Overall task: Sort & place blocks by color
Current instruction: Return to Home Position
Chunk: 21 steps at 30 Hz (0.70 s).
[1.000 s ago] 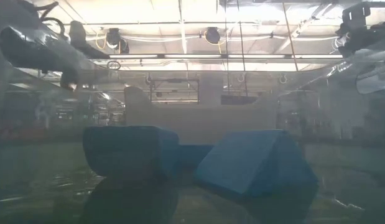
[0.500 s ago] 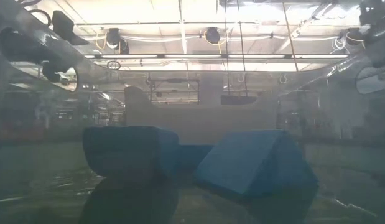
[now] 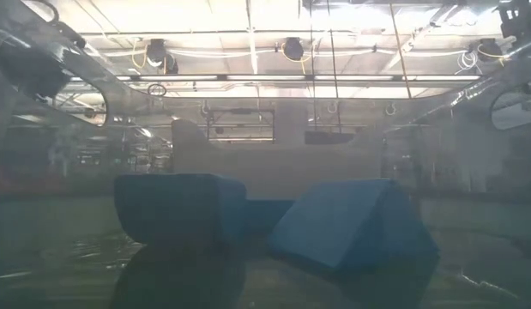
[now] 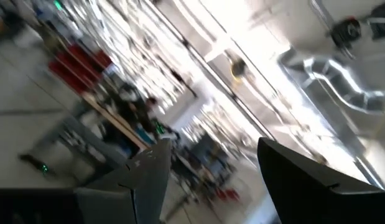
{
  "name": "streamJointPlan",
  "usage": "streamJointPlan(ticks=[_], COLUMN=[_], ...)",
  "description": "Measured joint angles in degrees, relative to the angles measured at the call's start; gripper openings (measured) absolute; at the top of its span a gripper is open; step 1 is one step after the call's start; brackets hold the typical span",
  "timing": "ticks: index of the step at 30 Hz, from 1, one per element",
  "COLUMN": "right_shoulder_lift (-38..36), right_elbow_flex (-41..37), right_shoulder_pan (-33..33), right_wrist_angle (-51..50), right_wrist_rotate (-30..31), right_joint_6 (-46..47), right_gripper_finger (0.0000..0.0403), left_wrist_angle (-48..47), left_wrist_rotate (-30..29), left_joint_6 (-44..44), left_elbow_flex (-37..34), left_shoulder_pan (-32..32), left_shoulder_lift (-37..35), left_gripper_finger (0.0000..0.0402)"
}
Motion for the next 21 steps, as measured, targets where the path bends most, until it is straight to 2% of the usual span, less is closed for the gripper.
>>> streamJointPlan(ticks=[8,21], right_shoulder_lift=[0.03,0.03], right_elbow_flex=[0.00,0.00], right_shoulder_pan=[0.01,0.01], right_wrist_angle=[0.00,0.02], right_wrist_rotate=[-0.02,-0.02], right_joint_6=[0.00,0.00], right_gripper_finger=[0.0219,0.0219], left_wrist_angle=[0.13,0.02], left_wrist_rotate=[0.02,0.04], left_joint_6=[0.02,0.04], left_elbow_flex=[0.01,0.02], left_shoulder_pan=[7.70,8.59], left_shoulder_lift=[-1.47,-1.31], left_gripper_finger=[0.0239,0.0239])
